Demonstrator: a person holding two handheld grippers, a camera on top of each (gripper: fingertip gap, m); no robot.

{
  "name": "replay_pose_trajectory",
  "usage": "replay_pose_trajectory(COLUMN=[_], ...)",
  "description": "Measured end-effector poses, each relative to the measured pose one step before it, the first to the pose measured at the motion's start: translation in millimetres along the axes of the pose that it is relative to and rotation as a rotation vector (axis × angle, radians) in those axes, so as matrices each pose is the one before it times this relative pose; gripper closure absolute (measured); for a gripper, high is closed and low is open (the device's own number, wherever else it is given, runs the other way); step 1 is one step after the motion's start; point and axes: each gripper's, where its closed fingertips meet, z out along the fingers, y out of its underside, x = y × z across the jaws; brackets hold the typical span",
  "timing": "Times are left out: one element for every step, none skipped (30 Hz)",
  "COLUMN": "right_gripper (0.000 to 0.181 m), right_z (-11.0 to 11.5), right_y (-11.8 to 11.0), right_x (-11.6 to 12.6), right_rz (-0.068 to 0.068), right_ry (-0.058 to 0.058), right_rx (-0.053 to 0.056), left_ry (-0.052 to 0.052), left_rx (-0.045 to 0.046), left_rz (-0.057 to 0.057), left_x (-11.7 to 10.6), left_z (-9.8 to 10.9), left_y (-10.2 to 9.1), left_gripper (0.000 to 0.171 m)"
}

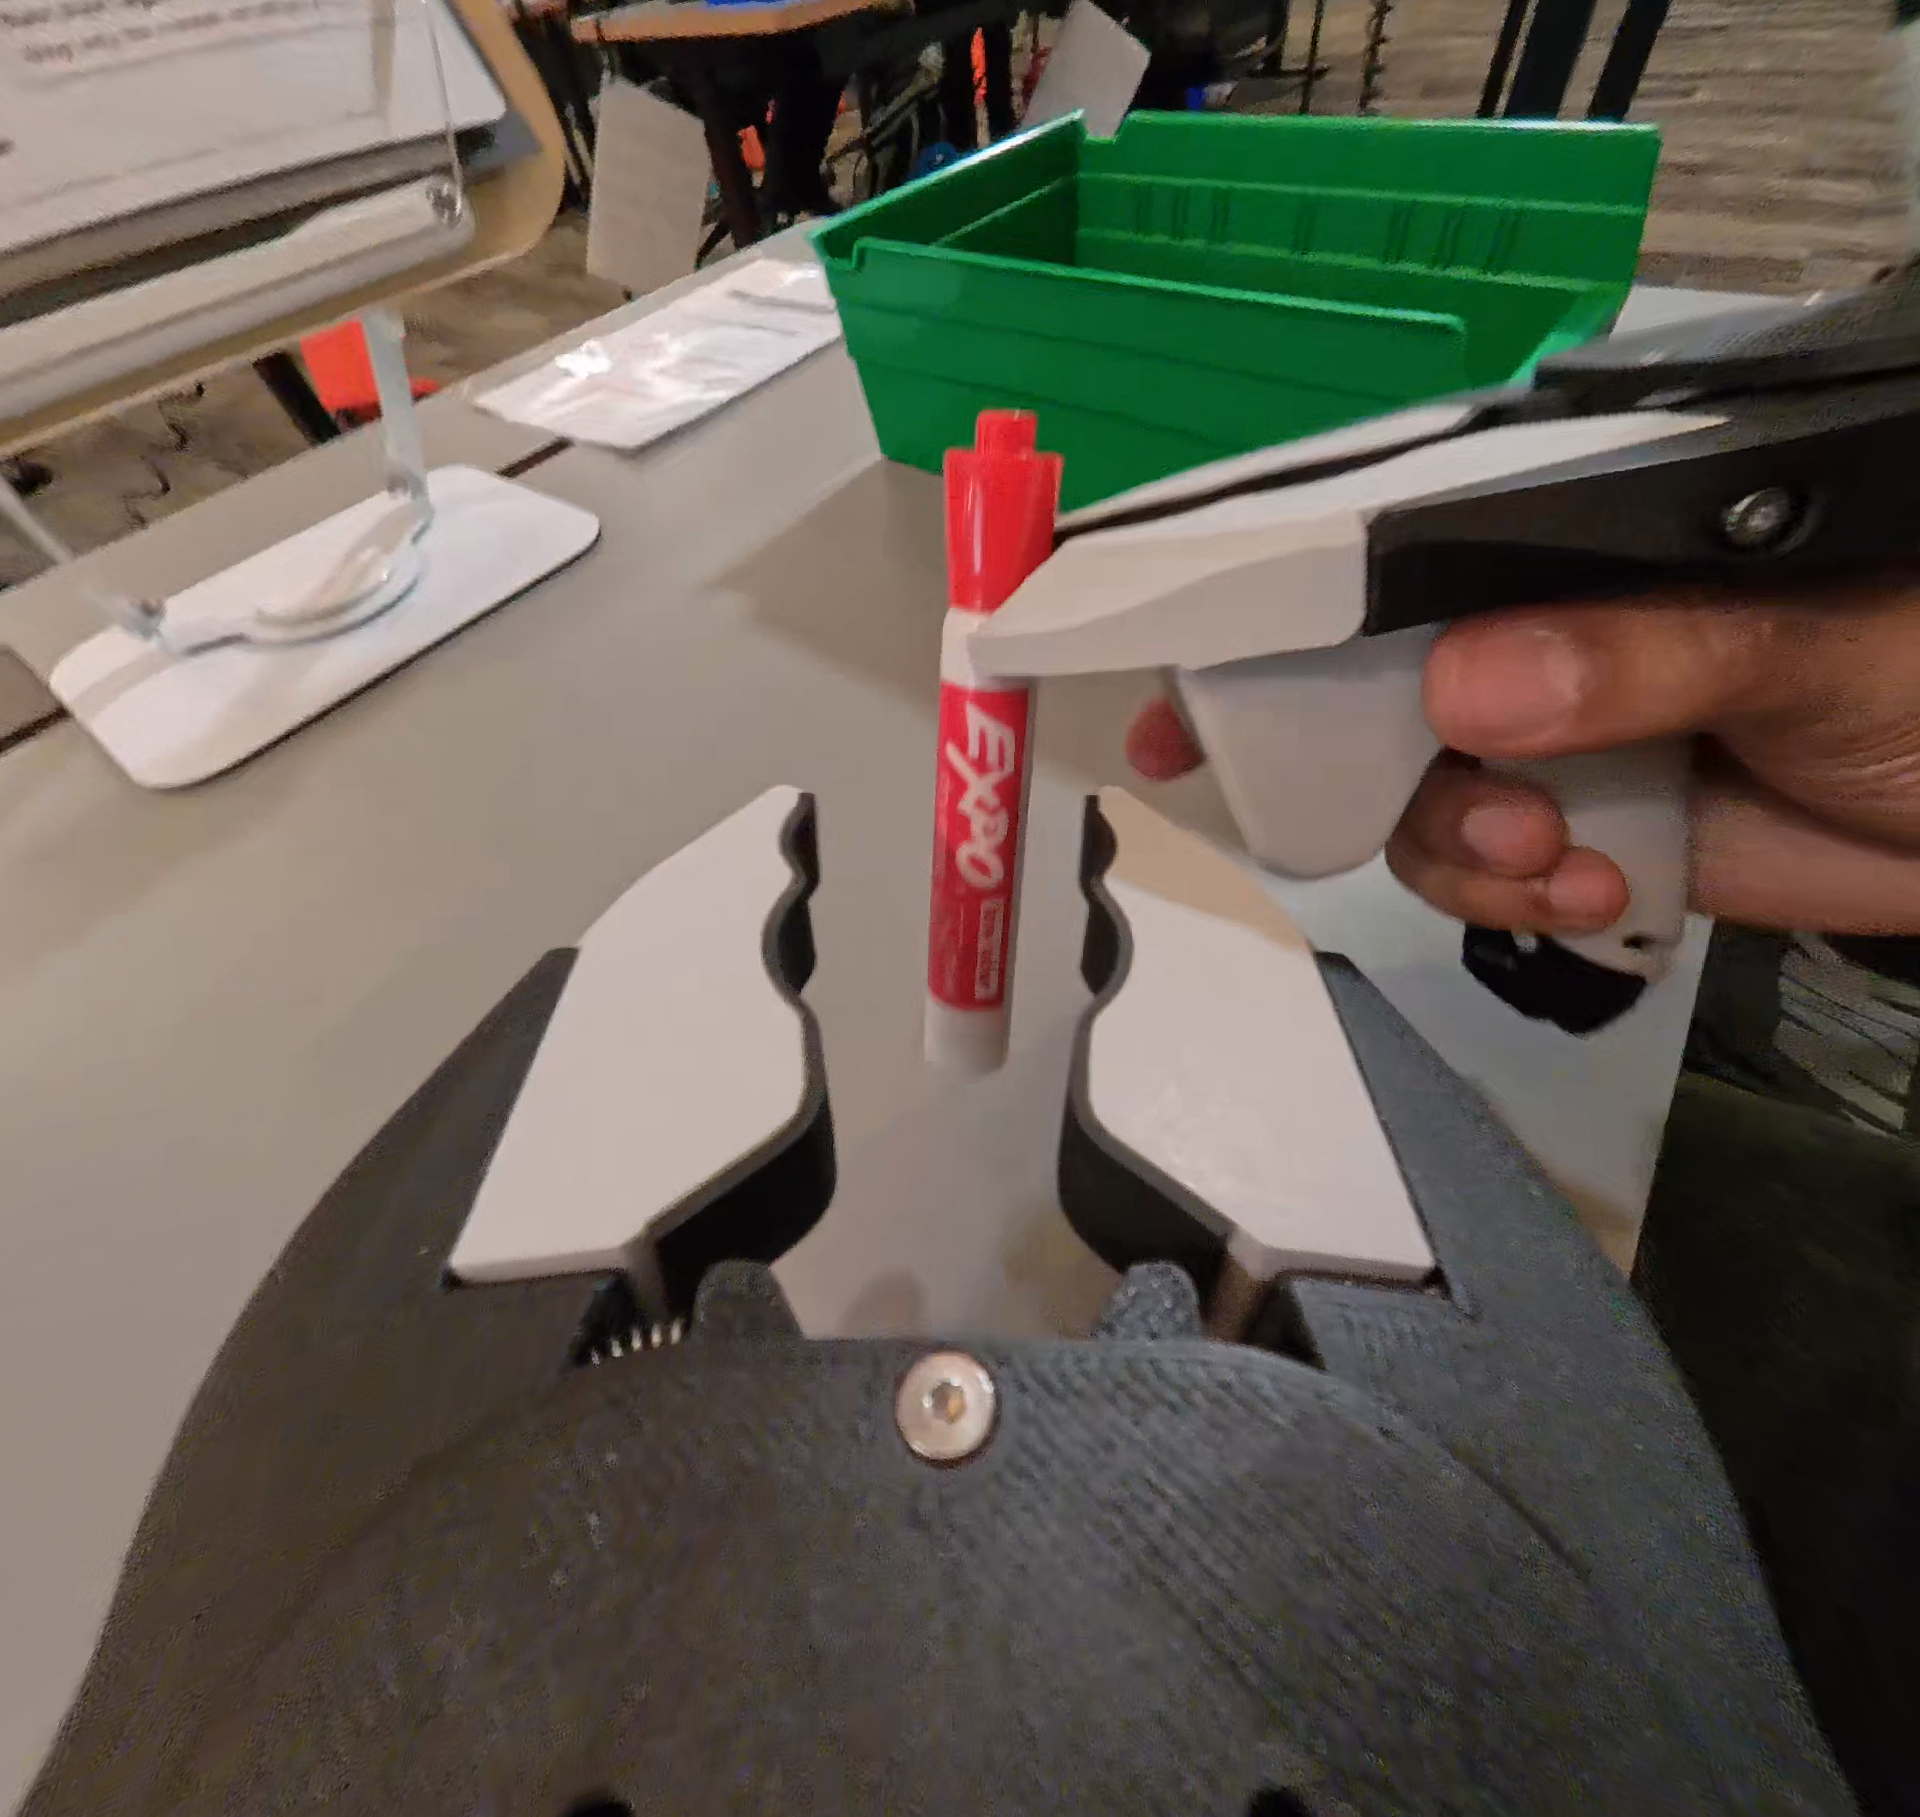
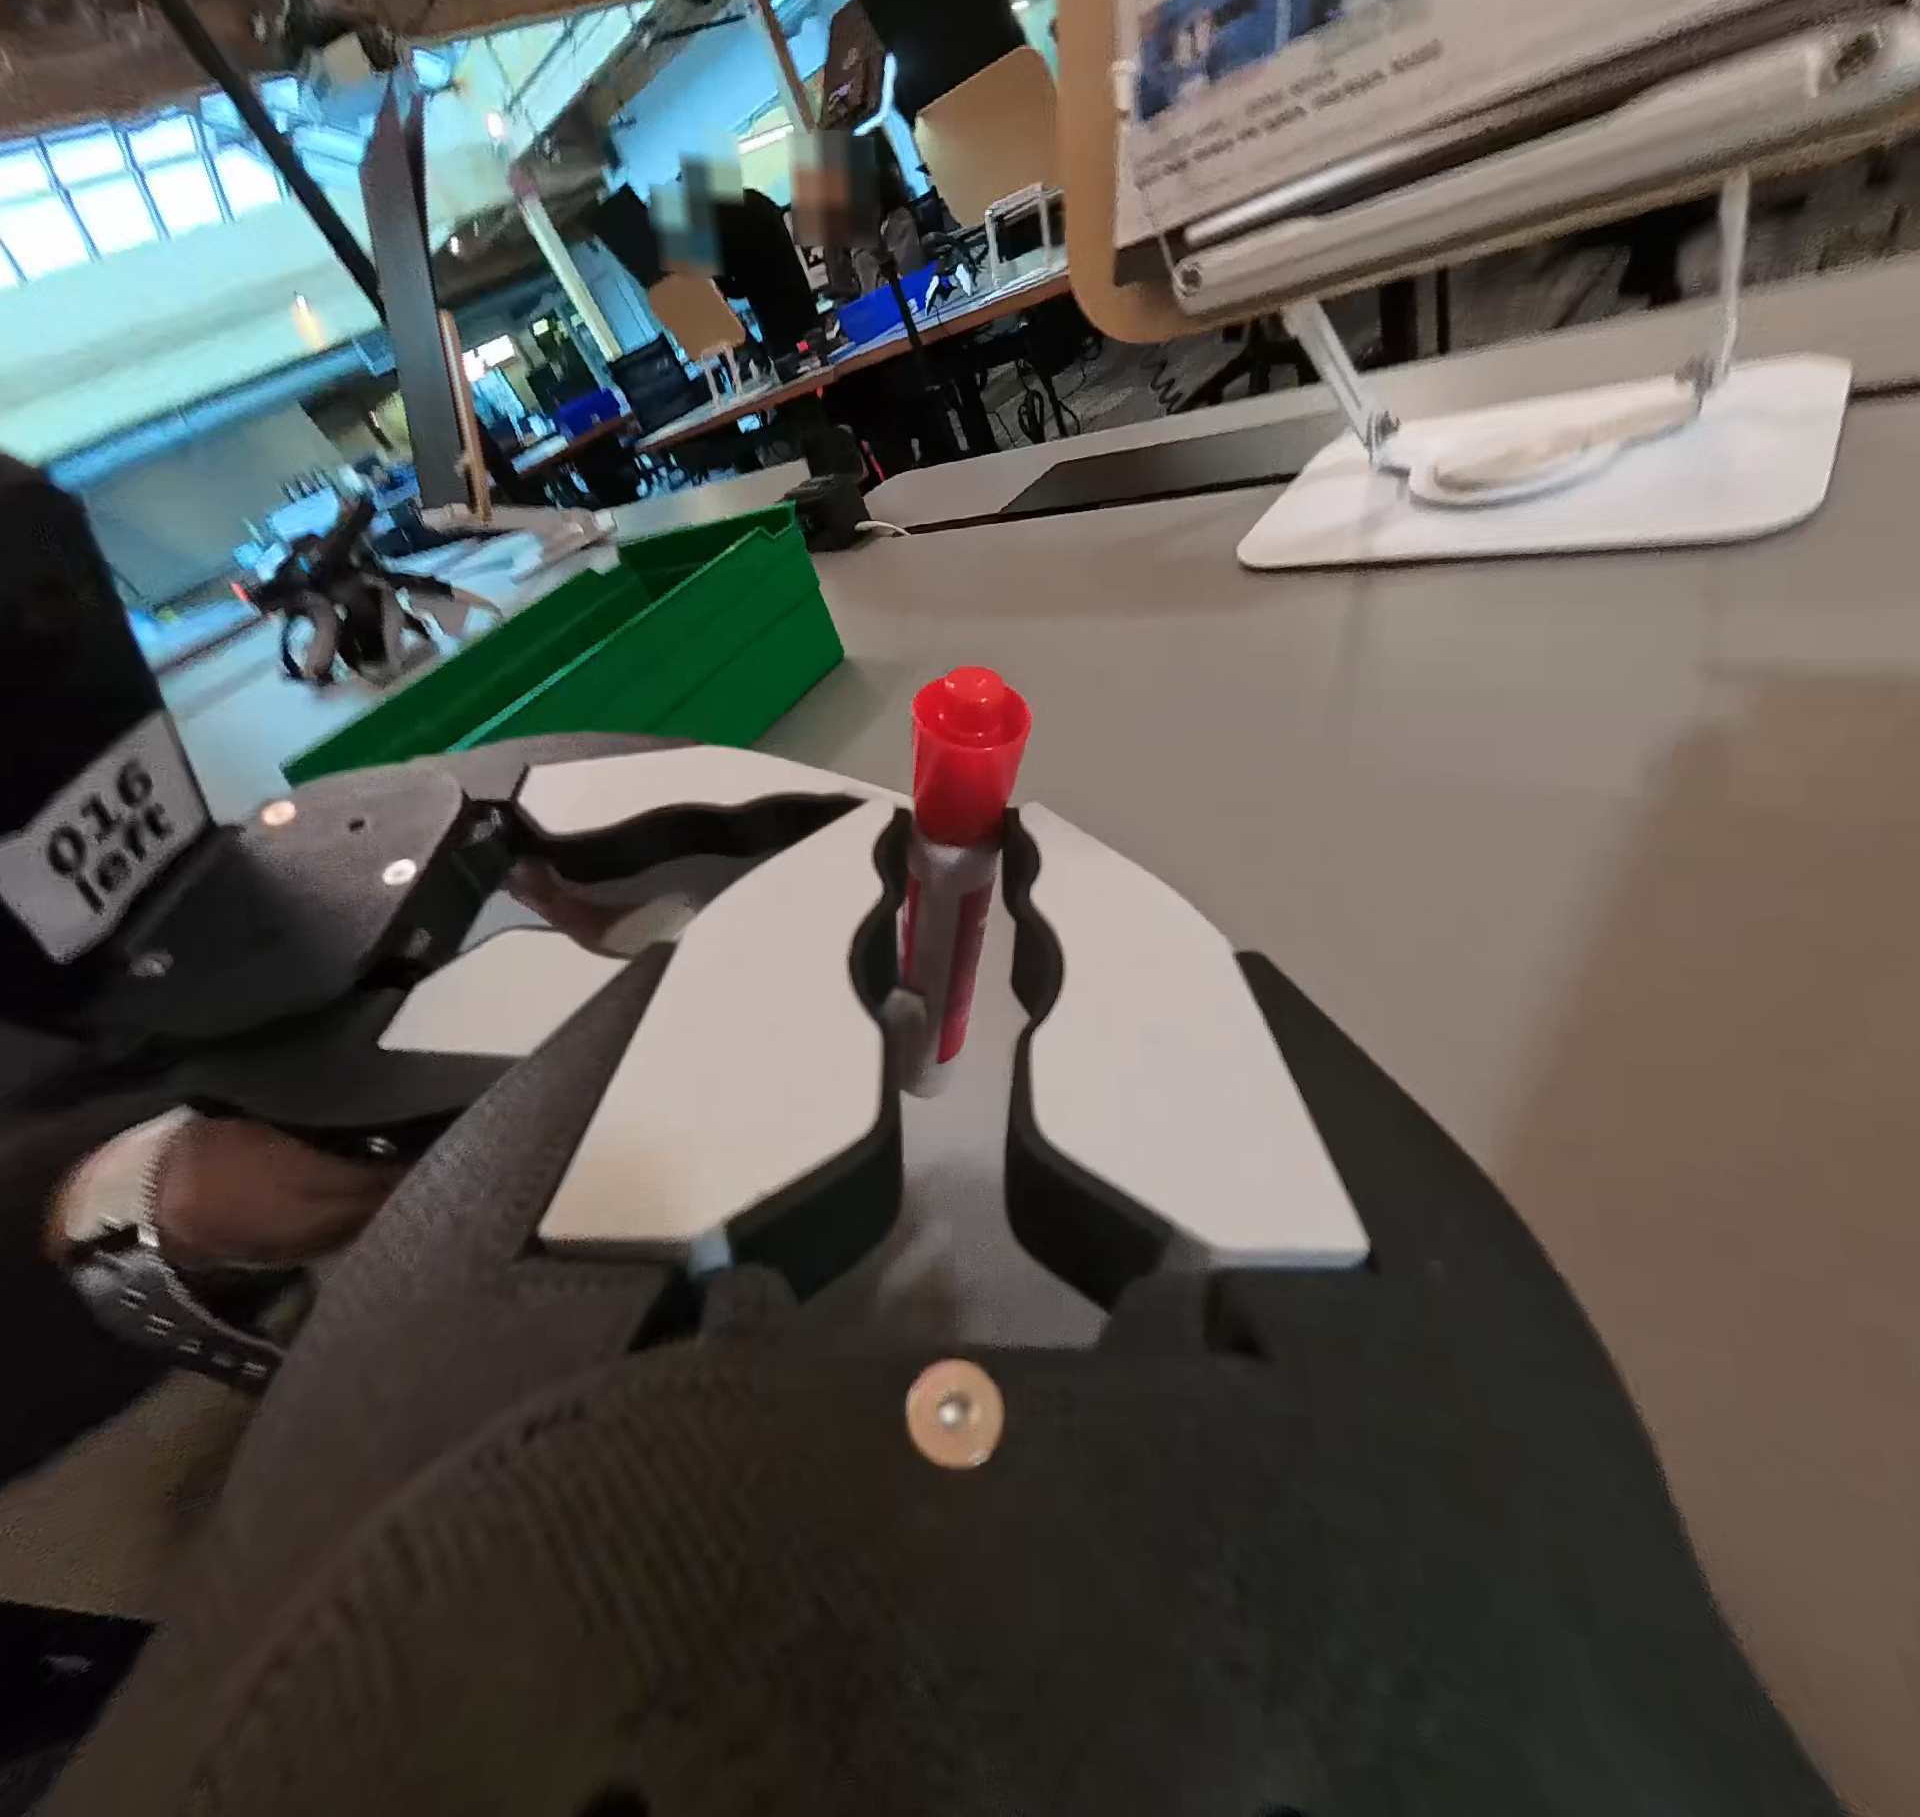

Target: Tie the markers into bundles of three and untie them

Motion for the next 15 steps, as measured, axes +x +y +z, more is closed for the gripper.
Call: replay_pose_trajectory(right_gripper=[0.164, 0.164, 0.164, 0.164, 0.164, 0.164, 0.164, 0.164, 0.164, 0.164, 0.164, 0.164, 0.164, 0.164, 0.164], right_z=[1.87, 1.51, 1.37, 1.22, 0.88, 0.66, 0.63, 0.72, 0.81, 1.07, 1.44, 1.75, 2.10, 2.28, 2.24], right_y=[-0.78, -1.38, -1.62, -2.16, -2.93, -3.41, -2.90, -2.89, -2.66, -2.05, -1.54, -1.55, -0.87, 0.07, 0.79], right_x=[-3.95, -4.41, -5.38, -6.03, -5.72, -5.29, -5.41, -6.14, -6.16, -6.28, -6.96, -6.56, -5.31, -4.17, -2.87], right_rz=[-0.0716, -0.0780, -0.0856, -0.0923, -0.0985, -0.1043, -0.1101, -0.1141, -0.1112, -0.0966, -0.0783, -0.0521, -0.0269, -0.0158, -0.0177], right_ry=[-0.0012, 0.0009, -0.0006, 0.0014, 0.0094, 0.0168, 0.0161, 0.0117, 0.0101, 0.0069, -0.0035, -0.0083, -0.0113, -0.0132, -0.0106], right_rx=[-0.0042, -0.0008, 0.0021, 0.0048, 0.0095, 0.0092, 0.0044, 0.0041, 0.0041, 0.0006, -0.0014, -0.0015, -0.0047, -0.0086, -0.0089], left_ry=[-0.0028, 0.0004, 0.0005, 0.0000, 0.0041, 0.0064, 0.0107, 0.0259, 0.0345, 0.0361, 0.0310, 0.0198, 0.0136, 0.0128, 0.0127], left_rx=[-0.01825, -0.02155, -0.02668, -0.02590, -0.01949, -0.01116, 0.00227, 0.00863, 0.01747, 0.03204, 0.03990, 0.04563, 0.04481, 0.03082, 0.02152], left_rz=[-0.0115, -0.0049, -0.0010, 0.0019, 0.0004, -0.0034, -0.0107, -0.0172, -0.0242, -0.0324, -0.0392, -0.0447, -0.0499, -0.0551, -0.0590], left_x=[-2.07, -0.87, 0.10, 1.11, 2.45, 3.23, 3.69, 5.55, 5.96, 5.34, 3.33, 0.11, -2.54, -4.20, -4.86], left_z=[-4.94, -5.16, -5.68, -5.86, -6.28, -6.94, -7.44, -7.66, -7.76, -7.68, -7.06, -5.85, -4.47, -3.71, -3.42], left_y=[5.63, 6.83, 8.16, 8.62, 7.95, 6.36, 3.58, 1.30, -1.33, -4.03, -5.26, -5.90, -5.66, -3.72, -2.66], left_gripper=[0.117, 0.114, 0.110, 0.107, 0.104, 0.103, 0.104, 0.104, 0.103, 0.105, 0.109, 0.114, 0.117, 0.116, 0.115])
